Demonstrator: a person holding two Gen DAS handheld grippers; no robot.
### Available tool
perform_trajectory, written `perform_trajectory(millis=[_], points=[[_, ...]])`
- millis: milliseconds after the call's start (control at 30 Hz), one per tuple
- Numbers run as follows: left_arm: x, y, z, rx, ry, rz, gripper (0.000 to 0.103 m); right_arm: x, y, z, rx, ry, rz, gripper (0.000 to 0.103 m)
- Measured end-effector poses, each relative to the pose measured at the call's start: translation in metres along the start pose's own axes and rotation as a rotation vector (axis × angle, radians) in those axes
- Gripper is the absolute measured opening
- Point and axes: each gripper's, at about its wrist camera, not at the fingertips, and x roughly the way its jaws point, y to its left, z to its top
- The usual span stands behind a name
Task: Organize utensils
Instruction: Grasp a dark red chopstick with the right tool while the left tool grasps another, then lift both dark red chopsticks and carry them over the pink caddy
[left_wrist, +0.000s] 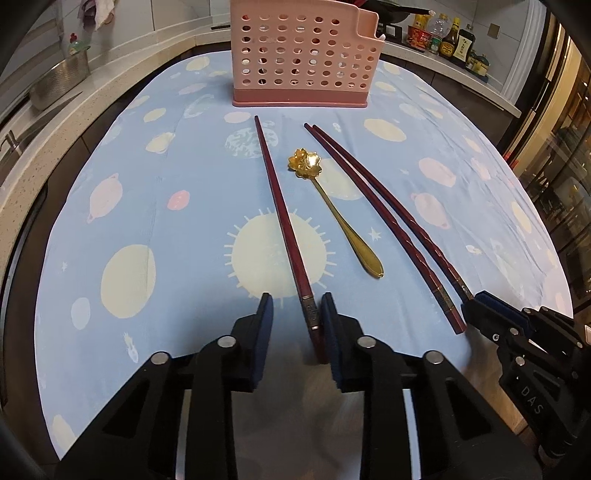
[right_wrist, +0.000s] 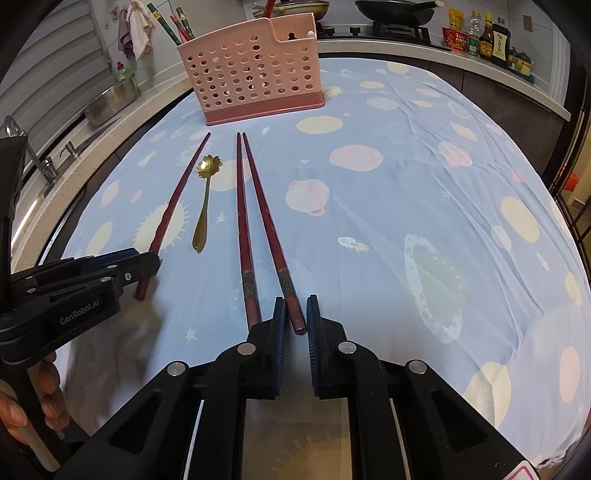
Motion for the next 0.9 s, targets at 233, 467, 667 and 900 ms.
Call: perform_trajectory(millis=[233,467,667,900], points=[[-0.013,0.018,-0.005,-0.043,-0.011,-0.011,0.007,-0.011,0.001,-0.002,0.004,-0.014,0.007,0.009],[-0.049,0.036,-0.008,-0.072,-0.075,-0.007,0.003,-0.047,0.001,0.005,0.017,-0.083,0.025,0.008],[-0.067,0.043,-0.006,-0.083,-0.103,-0.036,0.004,-0.076,0.001,0.018,0.020,-0.149,0.031,0.008],[-0.029,0.019,-0.012,-0.028,-0.031,-0.031,0.038,-0.066,0.002,0.013,0.042,-0.123,0.053,0.007]])
